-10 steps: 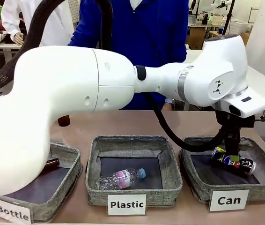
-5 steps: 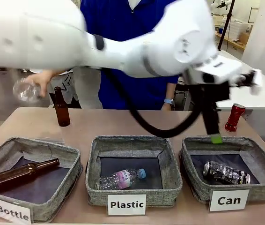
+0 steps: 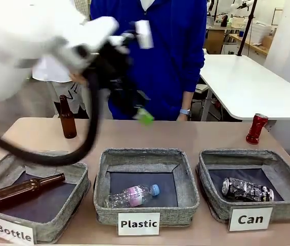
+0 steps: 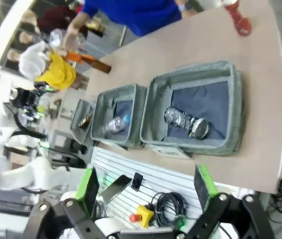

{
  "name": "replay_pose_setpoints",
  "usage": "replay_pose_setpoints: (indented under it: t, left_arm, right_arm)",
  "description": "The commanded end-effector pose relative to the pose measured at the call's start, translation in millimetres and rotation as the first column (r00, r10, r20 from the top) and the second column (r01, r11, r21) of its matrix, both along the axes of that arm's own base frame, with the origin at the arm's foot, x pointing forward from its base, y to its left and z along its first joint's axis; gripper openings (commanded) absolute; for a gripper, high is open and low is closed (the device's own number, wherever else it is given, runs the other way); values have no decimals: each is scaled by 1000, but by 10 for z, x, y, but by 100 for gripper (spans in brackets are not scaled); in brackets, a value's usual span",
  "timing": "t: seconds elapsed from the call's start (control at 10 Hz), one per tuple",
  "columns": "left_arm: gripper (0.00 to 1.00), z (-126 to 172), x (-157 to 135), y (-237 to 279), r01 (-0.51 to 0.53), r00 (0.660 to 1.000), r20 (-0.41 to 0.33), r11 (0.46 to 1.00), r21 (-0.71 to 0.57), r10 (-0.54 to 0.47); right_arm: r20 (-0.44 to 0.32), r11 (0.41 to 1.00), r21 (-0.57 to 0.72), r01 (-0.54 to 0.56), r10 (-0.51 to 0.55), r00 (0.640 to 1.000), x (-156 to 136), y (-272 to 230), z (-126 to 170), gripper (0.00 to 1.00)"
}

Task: Sort the can waste into the basket.
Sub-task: Pick up the can waste from the table and place it in the right Fabric basket.

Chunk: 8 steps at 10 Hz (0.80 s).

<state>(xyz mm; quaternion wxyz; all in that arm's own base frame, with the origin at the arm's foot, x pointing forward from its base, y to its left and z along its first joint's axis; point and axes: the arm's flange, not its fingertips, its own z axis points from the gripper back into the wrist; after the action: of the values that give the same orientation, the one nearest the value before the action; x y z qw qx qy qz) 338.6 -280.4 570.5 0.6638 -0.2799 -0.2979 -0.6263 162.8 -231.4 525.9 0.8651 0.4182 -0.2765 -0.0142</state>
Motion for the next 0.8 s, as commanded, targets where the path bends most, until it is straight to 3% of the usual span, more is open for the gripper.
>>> replay_pose_setpoints:
  t: [0.0,0.1,0.2,0.4,0.5,0.7]
  left_arm:
    - [100,-87,-361,903,-175,984,-28,984,-26,174]
    - [100,-133,-443,1475,-305,950,-93,951,-54,299]
    - [100,-195,-514,2160,-463,878,-190,880,-108,439]
    - [100,-372,-492,3178,-661,723,-391,735,-153,569]
    - [100,-497,-470,3572,-722,643,-502,677,-144,579]
    - [100,-976,-270,4248,-784,519,-703,598,-166,485]
  right_arm:
    - [-61,997,-69,-26,22,998,37,372,-128,100]
    - [-73,996,-88,-34,28,997,130,507,-169,100]
    - [-90,996,-83,-41,33,995,222,650,-179,100]
    - [-88,999,-36,-24,21,996,380,939,-147,100]
    - [-70,997,43,-64,67,995,395,1134,-126,100]
    - [-58,975,193,-108,121,991,596,1510,-265,100]
